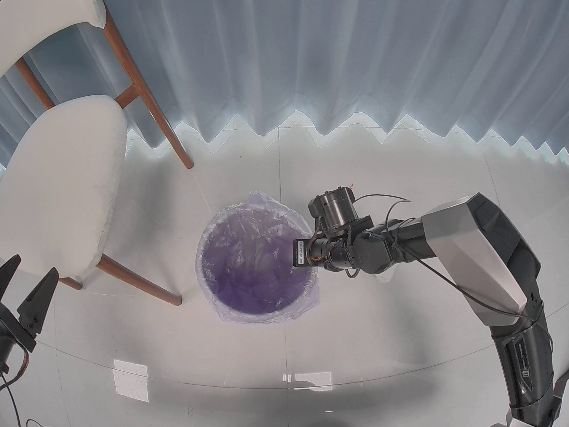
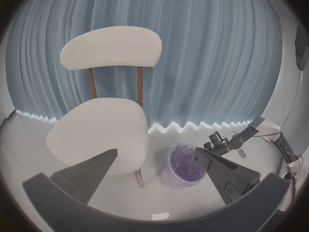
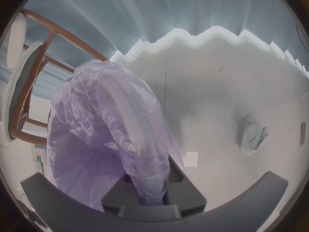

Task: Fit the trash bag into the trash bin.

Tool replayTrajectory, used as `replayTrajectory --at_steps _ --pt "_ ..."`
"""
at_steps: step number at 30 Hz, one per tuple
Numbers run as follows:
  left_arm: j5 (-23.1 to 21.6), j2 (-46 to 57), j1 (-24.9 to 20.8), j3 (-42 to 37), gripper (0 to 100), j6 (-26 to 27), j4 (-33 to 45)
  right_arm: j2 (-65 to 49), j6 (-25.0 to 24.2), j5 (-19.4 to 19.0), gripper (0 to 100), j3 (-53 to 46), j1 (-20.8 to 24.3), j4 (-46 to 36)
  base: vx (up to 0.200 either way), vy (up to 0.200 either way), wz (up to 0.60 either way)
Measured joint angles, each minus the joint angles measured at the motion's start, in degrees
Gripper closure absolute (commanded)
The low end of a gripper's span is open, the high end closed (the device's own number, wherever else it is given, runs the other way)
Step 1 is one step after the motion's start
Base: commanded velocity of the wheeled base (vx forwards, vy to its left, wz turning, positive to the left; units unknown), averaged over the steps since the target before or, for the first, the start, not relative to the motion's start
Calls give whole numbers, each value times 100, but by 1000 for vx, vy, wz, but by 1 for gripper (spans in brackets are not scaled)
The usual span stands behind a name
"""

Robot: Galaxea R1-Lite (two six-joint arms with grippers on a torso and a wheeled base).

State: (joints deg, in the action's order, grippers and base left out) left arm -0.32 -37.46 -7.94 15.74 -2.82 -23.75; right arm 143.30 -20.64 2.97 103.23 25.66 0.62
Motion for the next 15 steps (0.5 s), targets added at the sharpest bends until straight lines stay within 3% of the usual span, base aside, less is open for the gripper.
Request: replayTrajectory --at_steps 5,9,12,15 --pt "0 -95 -295 243 0 -44 363 -221 -970 6 100 -39 -130 -610 0 0 0" --pt "-1 -223 -831 479 0 -246 878 -455 -1763 0 100 -59 -216 -1085 0 0 0" --pt "-1 -360 -1296 579 0 -670 1181 -640 -2260 6 100 -91 -282 -1337 0 0 0" --pt "-15 -600 -1703 617 0 -1464 1354 -841 -2673 6 100 -150 -318 -1456 0 0 0"
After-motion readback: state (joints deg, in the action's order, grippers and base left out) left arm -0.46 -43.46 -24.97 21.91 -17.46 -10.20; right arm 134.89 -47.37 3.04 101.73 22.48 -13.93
